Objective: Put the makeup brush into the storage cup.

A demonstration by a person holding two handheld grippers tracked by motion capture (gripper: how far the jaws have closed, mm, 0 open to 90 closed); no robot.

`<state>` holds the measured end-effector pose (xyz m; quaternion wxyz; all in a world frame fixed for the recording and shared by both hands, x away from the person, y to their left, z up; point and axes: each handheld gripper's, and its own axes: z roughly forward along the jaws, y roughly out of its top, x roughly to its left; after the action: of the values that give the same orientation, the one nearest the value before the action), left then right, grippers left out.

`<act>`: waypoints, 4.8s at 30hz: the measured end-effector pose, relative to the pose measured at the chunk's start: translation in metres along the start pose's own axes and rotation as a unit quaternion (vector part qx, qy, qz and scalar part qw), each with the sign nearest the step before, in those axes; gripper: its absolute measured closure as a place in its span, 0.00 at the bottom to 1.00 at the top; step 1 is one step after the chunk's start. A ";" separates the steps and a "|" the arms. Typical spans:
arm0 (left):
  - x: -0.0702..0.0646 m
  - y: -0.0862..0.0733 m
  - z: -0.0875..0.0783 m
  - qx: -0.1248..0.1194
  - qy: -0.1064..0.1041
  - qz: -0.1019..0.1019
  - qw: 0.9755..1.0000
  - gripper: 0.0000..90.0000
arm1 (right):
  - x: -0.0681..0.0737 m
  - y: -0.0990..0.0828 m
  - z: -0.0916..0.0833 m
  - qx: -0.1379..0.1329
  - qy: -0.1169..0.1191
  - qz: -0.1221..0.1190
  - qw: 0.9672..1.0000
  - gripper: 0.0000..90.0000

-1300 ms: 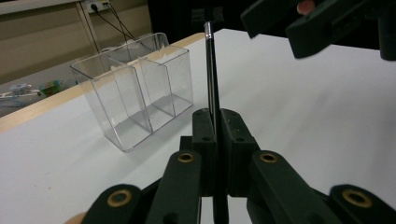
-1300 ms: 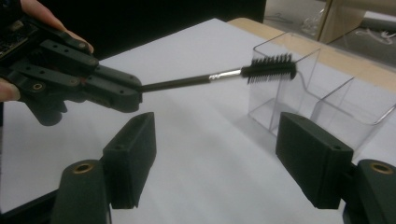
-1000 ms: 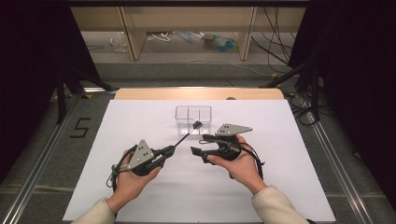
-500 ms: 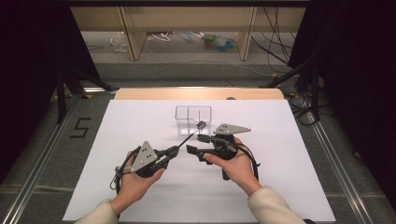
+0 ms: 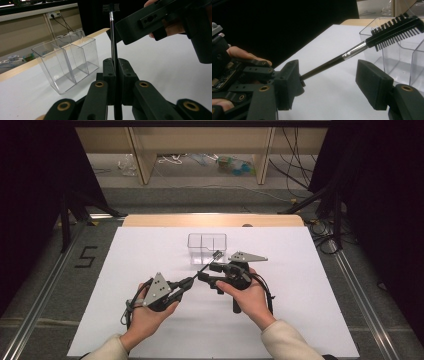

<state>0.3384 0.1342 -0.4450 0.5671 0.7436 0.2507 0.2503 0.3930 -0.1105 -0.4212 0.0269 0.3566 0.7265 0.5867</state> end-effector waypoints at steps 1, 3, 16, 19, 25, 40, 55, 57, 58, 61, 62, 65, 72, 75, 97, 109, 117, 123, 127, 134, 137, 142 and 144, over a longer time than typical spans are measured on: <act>0.000 0.000 0.000 -0.001 0.000 -0.001 1.000 0.95 | 0.001 0.000 0.000 0.000 0.002 0.009 1.000 0.42; -0.001 0.000 0.001 -0.001 0.001 -0.001 1.000 0.95 | 0.000 0.000 0.000 0.000 -0.003 0.015 1.000 0.42; -0.006 -0.003 0.004 0.005 -0.003 0.009 1.000 0.94 | 0.001 -0.003 0.002 -0.013 -0.008 0.021 1.000 0.63; -0.007 -0.003 0.004 0.008 -0.003 0.011 1.000 0.94 | 0.000 -0.003 0.002 -0.020 -0.005 0.025 0.999 0.68; -0.007 -0.006 0.006 0.021 -0.005 0.016 1.000 0.94 | 0.000 -0.003 0.001 -0.027 0.004 0.030 0.999 0.77; -0.009 -0.010 0.014 0.048 -0.045 0.016 0.998 0.48 | 0.012 0.007 -0.009 -0.018 0.000 -0.056 0.998 0.95; -0.002 -0.008 0.010 0.031 -0.052 -0.022 0.998 0.43 | 0.020 0.010 -0.011 0.017 -0.037 -0.163 0.986 0.95; -0.002 -0.007 0.010 0.033 -0.049 -0.020 0.998 0.45 | 0.022 0.009 -0.010 0.019 -0.040 -0.170 0.984 0.95; -0.003 -0.007 0.010 0.031 -0.051 -0.021 0.998 0.46 | 0.022 0.010 -0.010 0.022 -0.038 -0.172 0.984 0.95; -0.004 -0.006 0.011 0.030 -0.055 -0.019 0.998 0.48 | 0.024 0.010 -0.009 0.025 -0.037 -0.177 0.983 0.95; -0.005 -0.005 0.012 0.029 -0.056 -0.019 0.998 0.49 | 0.024 0.010 -0.009 0.023 -0.035 -0.177 0.983 0.95; -0.007 -0.004 0.014 0.025 -0.056 -0.017 0.998 0.51 | 0.025 0.009 -0.007 0.023 -0.031 -0.173 0.984 0.95; -0.003 -0.002 0.016 0.019 -0.051 -0.020 0.998 0.54 | 0.026 0.008 -0.006 0.025 -0.030 -0.172 0.984 0.95; -0.003 -0.002 0.019 0.016 -0.053 -0.018 0.998 0.56 | 0.028 0.008 -0.005 0.024 -0.022 -0.169 0.985 0.95; -0.007 0.004 0.032 0.003 -0.056 -0.024 0.998 0.86 | 0.031 0.009 -0.006 0.014 -0.023 -0.164 0.986 0.95; -0.005 0.007 0.032 0.006 -0.053 -0.028 0.998 0.95 | 0.030 0.009 -0.007 0.010 -0.026 -0.159 0.987 0.95; 0.004 0.007 0.028 0.009 -0.037 -0.041 0.998 0.95 | 0.027 0.011 -0.010 -0.009 -0.028 -0.143 0.989 0.72; 0.006 0.007 0.027 0.005 -0.027 -0.039 0.999 0.95 | 0.027 0.012 -0.013 -0.009 -0.034 -0.152 0.988 0.58; 0.008 0.008 0.025 0.002 -0.022 -0.036 0.999 0.95 | 0.026 0.012 -0.016 -0.010 -0.035 -0.150 0.988 0.51; 0.011 0.008 0.023 0.002 -0.016 -0.033 0.999 0.95 | 0.024 0.013 -0.021 -0.015 -0.036 -0.150 0.988 0.44; 0.012 0.009 0.022 0.000 -0.013 -0.034 0.999 0.95 | 0.024 0.013 -0.022 -0.015 -0.035 -0.151 0.988 0.43; 0.015 0.008 0.020 -0.002 -0.010 -0.034 0.999 0.95 | 0.023 0.013 -0.027 -0.017 -0.038 -0.151 0.988 0.41; 0.016 0.009 0.019 -0.004 -0.008 -0.034 0.999 0.95 | 0.022 0.012 -0.030 -0.017 -0.045 -0.154 0.987 0.41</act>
<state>0.3638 0.1286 -0.4395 0.5800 0.7343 0.2709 0.2258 0.3689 -0.1223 -0.3929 0.1553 0.2661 0.7607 0.5713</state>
